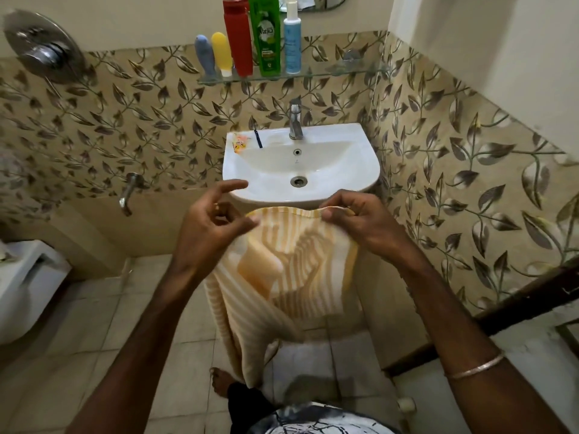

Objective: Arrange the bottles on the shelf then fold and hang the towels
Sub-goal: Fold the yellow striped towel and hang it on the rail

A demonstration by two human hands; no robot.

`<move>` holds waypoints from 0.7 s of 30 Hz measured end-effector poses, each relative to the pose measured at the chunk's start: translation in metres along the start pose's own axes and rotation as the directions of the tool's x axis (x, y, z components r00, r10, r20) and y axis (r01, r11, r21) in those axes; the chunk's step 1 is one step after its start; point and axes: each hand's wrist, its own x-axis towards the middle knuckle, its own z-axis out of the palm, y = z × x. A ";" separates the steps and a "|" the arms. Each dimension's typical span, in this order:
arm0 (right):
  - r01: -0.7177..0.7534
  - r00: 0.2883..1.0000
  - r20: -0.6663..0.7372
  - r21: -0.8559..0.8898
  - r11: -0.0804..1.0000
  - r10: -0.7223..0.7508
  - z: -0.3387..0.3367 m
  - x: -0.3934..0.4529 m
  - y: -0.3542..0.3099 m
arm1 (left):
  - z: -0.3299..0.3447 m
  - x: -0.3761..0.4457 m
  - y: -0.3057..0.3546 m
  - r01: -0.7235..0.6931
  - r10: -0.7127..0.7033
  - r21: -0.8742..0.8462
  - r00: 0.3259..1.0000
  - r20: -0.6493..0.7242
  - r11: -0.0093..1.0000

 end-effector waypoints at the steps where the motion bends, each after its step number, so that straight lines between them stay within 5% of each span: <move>1: 0.029 0.997 0.076 -0.028 0.999 -0.027 0.003 0.001 -0.009 | 0.007 -0.001 -0.001 -0.029 0.028 0.054 0.999 0.017 0.998; 4: 0.142 0.958 0.265 -0.104 0.984 -0.110 0.014 0.005 -0.030 | 0.028 -0.003 -0.002 -0.120 0.104 0.115 0.985 0.140 0.986; 7: 0.184 0.946 0.293 -0.130 0.974 -0.139 0.020 0.009 -0.037 | 0.039 -0.003 -0.005 -0.086 0.111 -0.100 0.952 0.284 0.991; 15: 0.098 0.990 -0.092 -0.056 0.994 -0.103 -0.006 0.011 -0.030 | 0.034 -0.011 -0.024 0.021 0.006 -0.120 0.975 0.224 0.993; 21: 0.030 0.898 -0.403 0.454 0.891 0.175 -0.023 0.015 -0.019 | 0.031 -0.012 -0.037 0.077 -0.070 -0.028 0.977 0.199 0.997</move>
